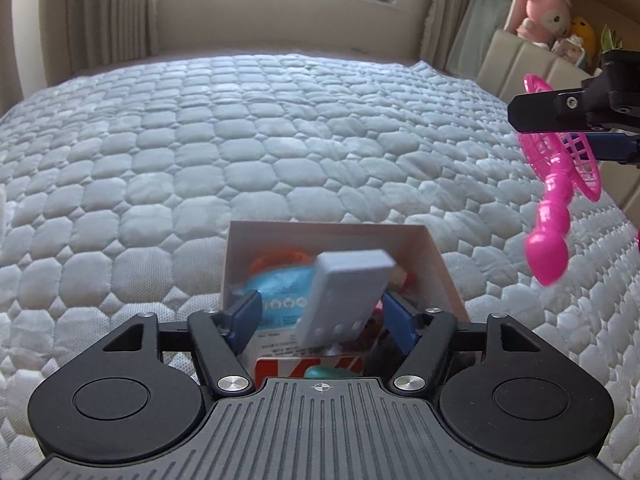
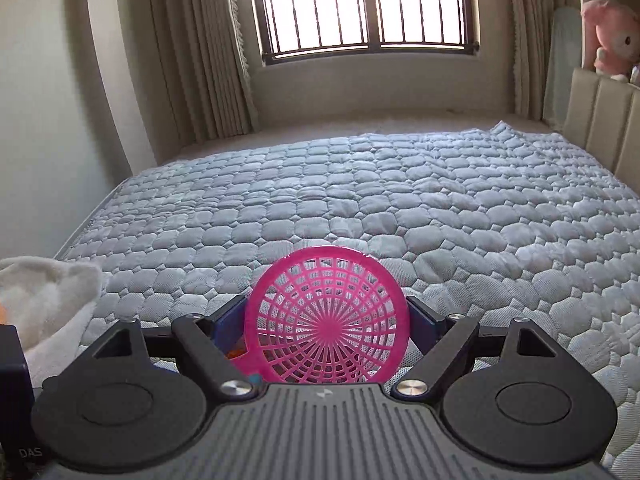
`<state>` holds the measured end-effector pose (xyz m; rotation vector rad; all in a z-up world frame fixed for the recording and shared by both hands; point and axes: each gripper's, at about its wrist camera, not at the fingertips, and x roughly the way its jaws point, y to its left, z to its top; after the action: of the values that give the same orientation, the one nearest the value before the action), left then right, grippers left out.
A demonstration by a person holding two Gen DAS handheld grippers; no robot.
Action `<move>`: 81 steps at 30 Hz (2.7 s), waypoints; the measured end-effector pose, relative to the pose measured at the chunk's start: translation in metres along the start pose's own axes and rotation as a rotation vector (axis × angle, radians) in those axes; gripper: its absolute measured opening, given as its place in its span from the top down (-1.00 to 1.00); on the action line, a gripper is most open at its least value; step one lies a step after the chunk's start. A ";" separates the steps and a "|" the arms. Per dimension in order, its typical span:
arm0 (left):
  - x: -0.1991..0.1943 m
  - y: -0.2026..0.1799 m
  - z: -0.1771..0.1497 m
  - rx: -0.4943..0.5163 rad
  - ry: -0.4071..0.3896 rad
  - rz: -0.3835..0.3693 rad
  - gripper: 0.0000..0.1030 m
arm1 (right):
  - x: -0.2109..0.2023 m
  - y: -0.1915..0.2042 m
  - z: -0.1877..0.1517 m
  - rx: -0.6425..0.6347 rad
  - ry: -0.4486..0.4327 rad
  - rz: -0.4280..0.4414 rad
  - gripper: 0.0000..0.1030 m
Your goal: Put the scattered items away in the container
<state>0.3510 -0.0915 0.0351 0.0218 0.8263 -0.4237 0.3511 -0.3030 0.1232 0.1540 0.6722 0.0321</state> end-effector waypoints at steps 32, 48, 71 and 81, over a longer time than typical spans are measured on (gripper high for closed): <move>-0.021 0.043 -0.063 -0.065 0.096 -0.072 -0.94 | 0.128 0.020 -0.046 0.062 0.205 -0.082 -0.03; -0.017 0.050 -0.060 -0.074 0.100 -0.096 -0.96 | 0.129 0.043 -0.077 -0.068 0.425 -0.039 0.45; -0.014 -0.001 -0.089 0.002 0.109 -0.044 -0.99 | 0.003 -0.022 -0.114 -0.066 0.190 -0.076 -0.68; -0.036 -0.035 -0.190 0.028 0.066 0.239 -1.00 | -0.030 -0.023 -0.233 -0.101 0.217 -0.065 -1.00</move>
<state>0.1824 -0.0761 -0.0636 0.1593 0.8711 -0.2095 0.1825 -0.2979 -0.0415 0.0314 0.8898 0.0205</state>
